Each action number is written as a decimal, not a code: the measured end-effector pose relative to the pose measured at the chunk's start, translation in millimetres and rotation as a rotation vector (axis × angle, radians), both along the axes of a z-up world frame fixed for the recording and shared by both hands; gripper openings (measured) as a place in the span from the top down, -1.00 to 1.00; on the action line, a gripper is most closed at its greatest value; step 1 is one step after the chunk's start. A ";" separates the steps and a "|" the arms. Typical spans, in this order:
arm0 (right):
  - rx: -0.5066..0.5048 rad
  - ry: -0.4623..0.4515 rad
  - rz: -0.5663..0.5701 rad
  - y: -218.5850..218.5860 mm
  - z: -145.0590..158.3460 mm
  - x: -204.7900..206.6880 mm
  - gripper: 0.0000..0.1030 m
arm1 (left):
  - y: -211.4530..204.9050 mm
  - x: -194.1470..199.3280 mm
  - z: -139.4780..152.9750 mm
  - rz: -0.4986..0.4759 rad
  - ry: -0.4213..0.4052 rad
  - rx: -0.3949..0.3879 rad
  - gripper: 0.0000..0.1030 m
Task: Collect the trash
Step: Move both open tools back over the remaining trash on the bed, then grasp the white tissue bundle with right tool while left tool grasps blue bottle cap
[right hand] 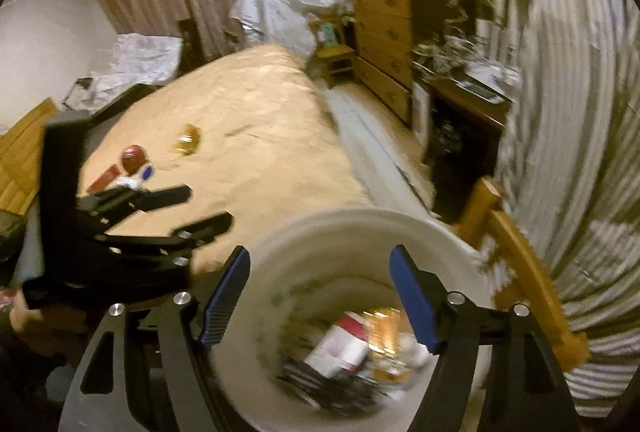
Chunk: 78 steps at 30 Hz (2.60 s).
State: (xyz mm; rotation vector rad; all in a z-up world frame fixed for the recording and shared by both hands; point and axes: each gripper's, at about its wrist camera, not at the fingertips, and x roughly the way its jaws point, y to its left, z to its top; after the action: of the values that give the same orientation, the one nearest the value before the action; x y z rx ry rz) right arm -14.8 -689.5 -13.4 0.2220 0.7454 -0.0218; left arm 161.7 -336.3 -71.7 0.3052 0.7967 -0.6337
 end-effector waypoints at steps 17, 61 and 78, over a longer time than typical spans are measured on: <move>0.026 -0.017 0.320 206.8 -8.8 100.1 -0.59 | 248.9 102.6 -45.0 0.441 0.102 -0.027 -0.25; -0.158 0.093 0.730 421.3 -92.6 327.7 0.09 | 446.2 165.1 -84.4 0.672 0.151 -0.131 -0.33; -0.321 0.152 0.777 488.0 -102.7 364.6 0.44 | 436.3 158.5 -95.8 0.645 0.141 -0.119 -0.57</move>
State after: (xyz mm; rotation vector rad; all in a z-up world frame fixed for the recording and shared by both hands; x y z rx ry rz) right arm 349.8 -201.5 -116.1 -0.3877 0.9274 0.5813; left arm 320.2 100.0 -167.5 -0.1119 0.9267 -0.0931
